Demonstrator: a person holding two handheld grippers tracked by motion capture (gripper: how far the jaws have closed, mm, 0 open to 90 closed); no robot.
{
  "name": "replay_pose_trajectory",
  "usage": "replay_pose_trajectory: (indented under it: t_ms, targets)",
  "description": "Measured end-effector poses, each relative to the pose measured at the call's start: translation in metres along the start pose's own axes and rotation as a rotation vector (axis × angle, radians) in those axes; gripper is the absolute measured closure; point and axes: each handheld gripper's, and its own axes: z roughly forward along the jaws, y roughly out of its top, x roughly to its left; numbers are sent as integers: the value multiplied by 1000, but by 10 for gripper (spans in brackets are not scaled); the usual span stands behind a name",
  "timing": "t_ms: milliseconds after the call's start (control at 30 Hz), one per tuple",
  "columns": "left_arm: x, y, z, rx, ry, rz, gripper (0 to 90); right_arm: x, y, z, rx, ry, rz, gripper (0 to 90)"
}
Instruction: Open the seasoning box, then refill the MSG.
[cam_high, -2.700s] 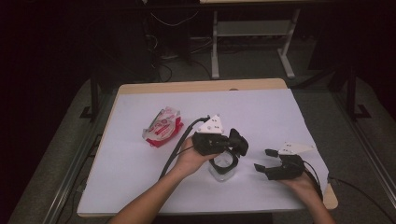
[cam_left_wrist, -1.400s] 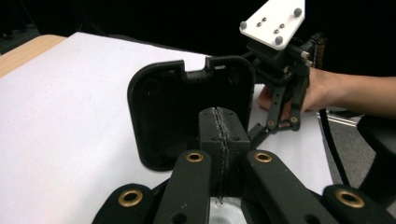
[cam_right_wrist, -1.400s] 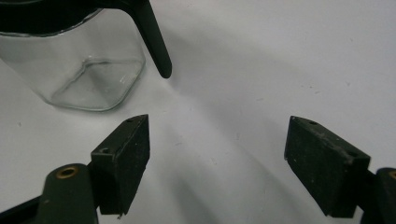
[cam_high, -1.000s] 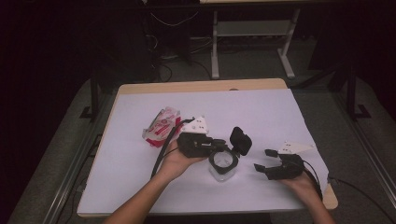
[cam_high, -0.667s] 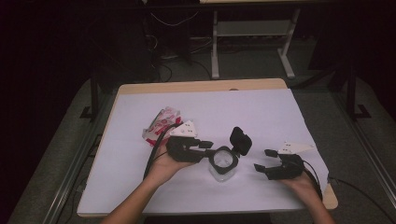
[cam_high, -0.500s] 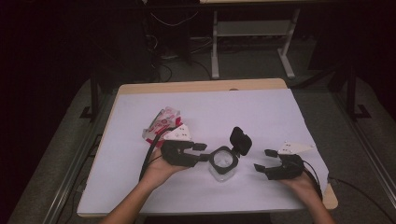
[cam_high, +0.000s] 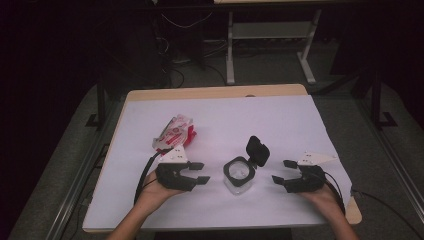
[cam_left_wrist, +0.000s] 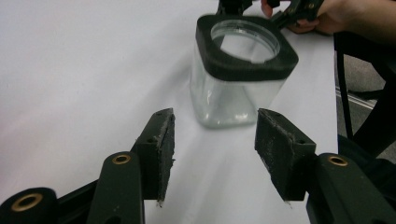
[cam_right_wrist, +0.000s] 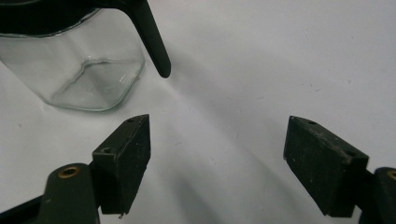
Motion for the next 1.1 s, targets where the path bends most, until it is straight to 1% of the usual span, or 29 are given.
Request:
replay_pose_trajectory:
  t_ms: [100,167,300,400,433,567,633,733,767,800,867,900,933,967,1100]
  targets:
    - [1,-7,-5,-3,11,-10,459,0,0,0,0,0,-2,227]
    - [2,-12,-8,3,16,-3,457,0,0,0,0,0,-3,227]
    - [4,-21,-15,2,33,-21,444,0,0,0,-3,2,1,226]
    - [7,-27,-22,-6,44,-45,421,0,0,0,-2,0,0,226]
    - [10,-31,-26,-8,49,-46,415,0,0,0,-3,0,1,227]
    - [13,-38,-33,-14,54,-57,397,0,0,0,-2,-2,1,226]
    - [17,-42,-37,-10,69,-66,393,0,0,0,-2,0,7,226]
    - [21,-49,-45,-4,92,-80,391,0,0,0,-6,-2,4,226]
    - [24,-53,-52,-11,110,-90,391,0,0,0,-5,-2,5,226]
    - [24,-53,-52,-11,110,-90,391,0,0,0,-5,-2,5,226]
    - [27,-56,-58,-11,133,-95,391,0,0,0,-3,-3,4,226]
    - [29,-57,-60,-15,139,-102,391,0,0,0,-3,-2,4,226]
    - [31,-57,-63,-16,147,-99,391,0,0,0,-3,-2,4,226]
    - [32,-57,-65,-20,158,-108,391,0,0,0,-2,-2,4,226]
    - [40,-59,-72,-25,183,-114,387,0,0,0,-2,-4,9,226]
